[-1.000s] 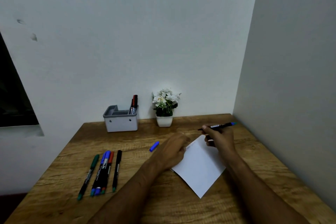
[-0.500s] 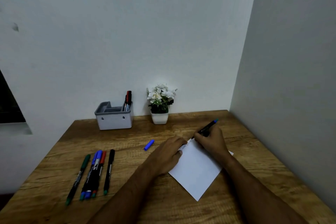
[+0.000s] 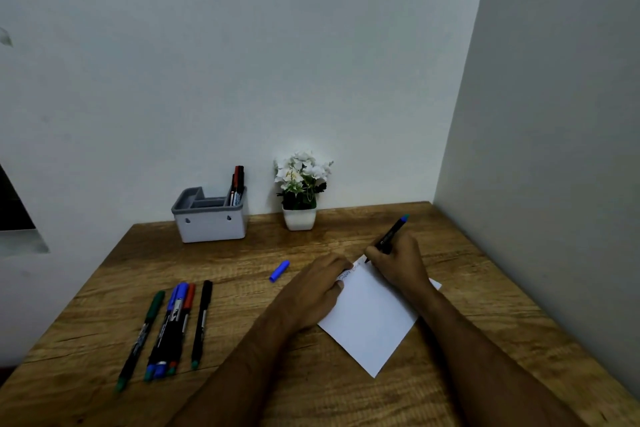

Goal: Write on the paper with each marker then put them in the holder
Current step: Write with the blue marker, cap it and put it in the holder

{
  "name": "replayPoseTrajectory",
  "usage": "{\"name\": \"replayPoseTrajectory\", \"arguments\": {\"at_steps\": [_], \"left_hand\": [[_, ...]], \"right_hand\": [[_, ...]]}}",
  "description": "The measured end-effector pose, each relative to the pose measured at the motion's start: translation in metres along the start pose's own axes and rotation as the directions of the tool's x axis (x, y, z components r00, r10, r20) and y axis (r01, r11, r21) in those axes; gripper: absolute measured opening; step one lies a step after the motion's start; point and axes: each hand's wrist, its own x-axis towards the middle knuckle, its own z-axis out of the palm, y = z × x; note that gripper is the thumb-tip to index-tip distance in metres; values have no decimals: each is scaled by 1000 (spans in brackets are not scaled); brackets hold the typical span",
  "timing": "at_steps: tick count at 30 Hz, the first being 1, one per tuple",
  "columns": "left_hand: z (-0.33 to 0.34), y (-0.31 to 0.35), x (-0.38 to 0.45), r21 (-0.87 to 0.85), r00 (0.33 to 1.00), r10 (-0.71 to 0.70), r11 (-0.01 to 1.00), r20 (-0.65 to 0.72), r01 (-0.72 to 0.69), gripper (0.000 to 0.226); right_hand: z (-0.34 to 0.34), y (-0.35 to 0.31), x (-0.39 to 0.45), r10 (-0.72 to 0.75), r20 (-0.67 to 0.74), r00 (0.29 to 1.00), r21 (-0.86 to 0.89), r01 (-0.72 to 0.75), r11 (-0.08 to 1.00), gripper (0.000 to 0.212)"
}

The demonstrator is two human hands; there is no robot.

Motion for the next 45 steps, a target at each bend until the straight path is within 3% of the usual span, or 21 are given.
{"name": "replayPoseTrajectory", "arguments": {"at_steps": [32, 40, 45], "left_hand": [[-3, 4, 1, 1, 1000, -13, 1000, 29, 13, 38], [-4, 3, 0, 1, 1000, 9, 1000, 13, -9, 38], [-4, 3, 0, -3, 1000, 7, 1000, 10, -7, 38]], "right_hand": [[2, 4, 5, 49, -74, 996, -27, -51, 998, 10], [1, 4, 5, 47, -85, 995, -4, -47, 999, 25], [2, 4, 5, 75, -88, 993, -23, -78, 997, 17]]}}
